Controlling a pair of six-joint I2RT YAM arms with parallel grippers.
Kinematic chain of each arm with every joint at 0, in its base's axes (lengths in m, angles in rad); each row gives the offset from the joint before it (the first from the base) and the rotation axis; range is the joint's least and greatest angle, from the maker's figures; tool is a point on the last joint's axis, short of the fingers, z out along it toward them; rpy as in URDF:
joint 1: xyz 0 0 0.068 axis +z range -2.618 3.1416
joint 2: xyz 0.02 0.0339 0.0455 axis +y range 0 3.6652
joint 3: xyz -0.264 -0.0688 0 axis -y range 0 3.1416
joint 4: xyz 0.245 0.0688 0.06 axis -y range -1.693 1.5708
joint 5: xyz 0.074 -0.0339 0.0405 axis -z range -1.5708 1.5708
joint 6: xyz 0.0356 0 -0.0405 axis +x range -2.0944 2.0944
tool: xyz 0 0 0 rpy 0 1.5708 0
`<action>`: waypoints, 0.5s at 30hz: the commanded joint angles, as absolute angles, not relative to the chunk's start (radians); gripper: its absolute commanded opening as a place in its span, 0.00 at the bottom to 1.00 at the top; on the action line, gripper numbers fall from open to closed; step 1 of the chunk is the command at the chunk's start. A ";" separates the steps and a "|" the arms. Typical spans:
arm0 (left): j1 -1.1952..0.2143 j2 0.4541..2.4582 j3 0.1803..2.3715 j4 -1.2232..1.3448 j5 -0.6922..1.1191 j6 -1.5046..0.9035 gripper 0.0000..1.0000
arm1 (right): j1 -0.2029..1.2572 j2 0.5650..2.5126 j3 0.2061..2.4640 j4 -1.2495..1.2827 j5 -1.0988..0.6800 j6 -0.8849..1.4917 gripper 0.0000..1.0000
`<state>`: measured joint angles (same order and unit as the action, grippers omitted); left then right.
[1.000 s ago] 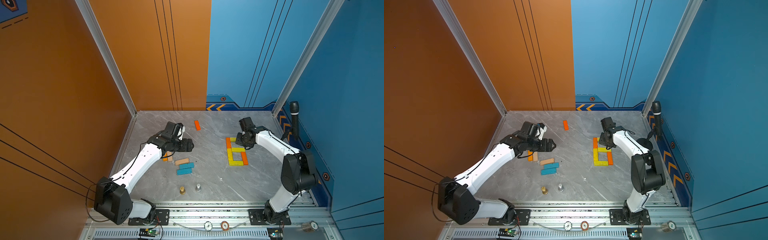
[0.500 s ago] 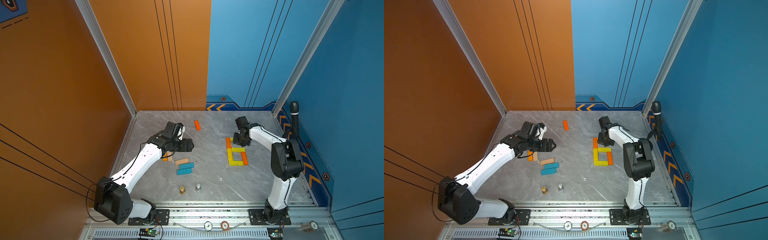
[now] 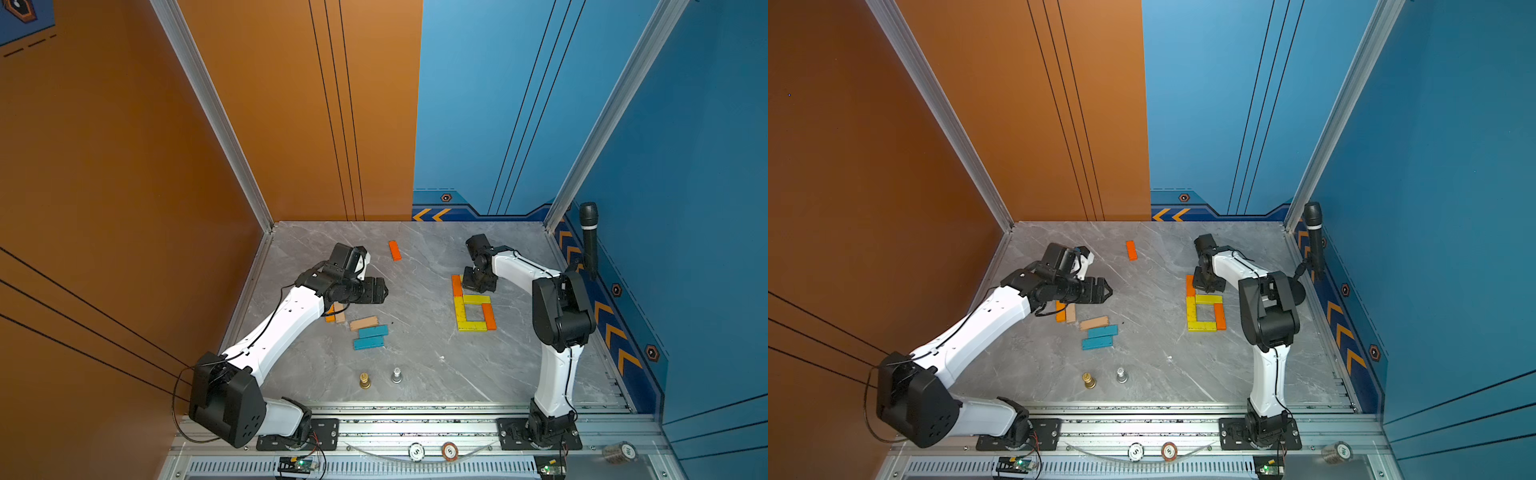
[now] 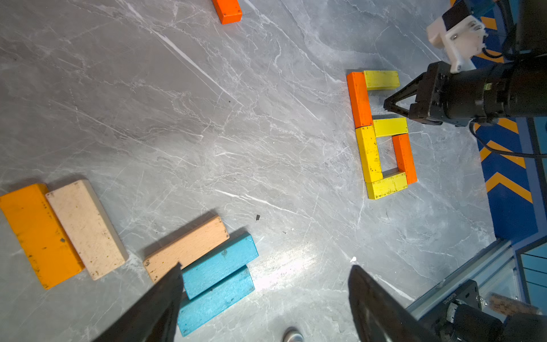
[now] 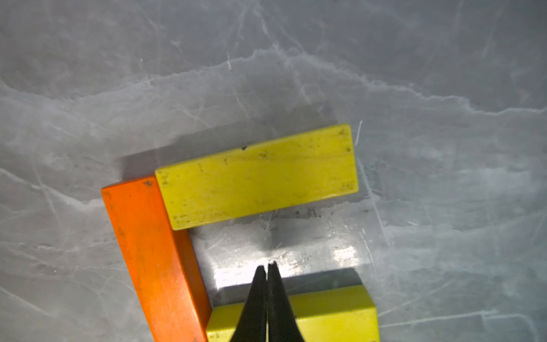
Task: Assemble the number 6 with building blocks
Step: Adjust the building block at the center of the board.
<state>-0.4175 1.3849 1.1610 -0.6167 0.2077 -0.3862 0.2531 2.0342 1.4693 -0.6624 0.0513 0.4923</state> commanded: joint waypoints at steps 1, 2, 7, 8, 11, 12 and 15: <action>-0.408 1.390 1.156 -0.615 0.228 -0.387 0.87 | 0.264 2.054 1.494 -0.684 0.044 0.474 0.07; -0.408 1.391 1.157 -0.614 0.230 -0.388 0.87 | 0.264 2.056 1.493 -0.684 0.045 0.474 0.07; -0.408 1.390 1.156 -0.614 0.229 -0.390 0.87 | 0.269 2.068 1.491 -0.683 0.045 0.473 0.07; -0.408 1.391 1.156 -0.614 0.230 -0.390 0.88 | 0.269 2.068 1.492 -0.683 0.046 0.474 0.07; -0.408 1.391 1.157 -0.614 0.230 -0.389 0.87 | 0.270 2.067 1.492 -0.683 0.046 0.474 0.07; -0.408 1.391 1.157 -0.614 0.228 -0.390 0.88 | 0.271 2.067 1.491 -0.681 0.046 0.475 0.07; -0.408 1.391 1.156 -0.613 0.229 -0.389 0.88 | 0.273 2.067 1.491 -0.680 0.045 0.476 0.07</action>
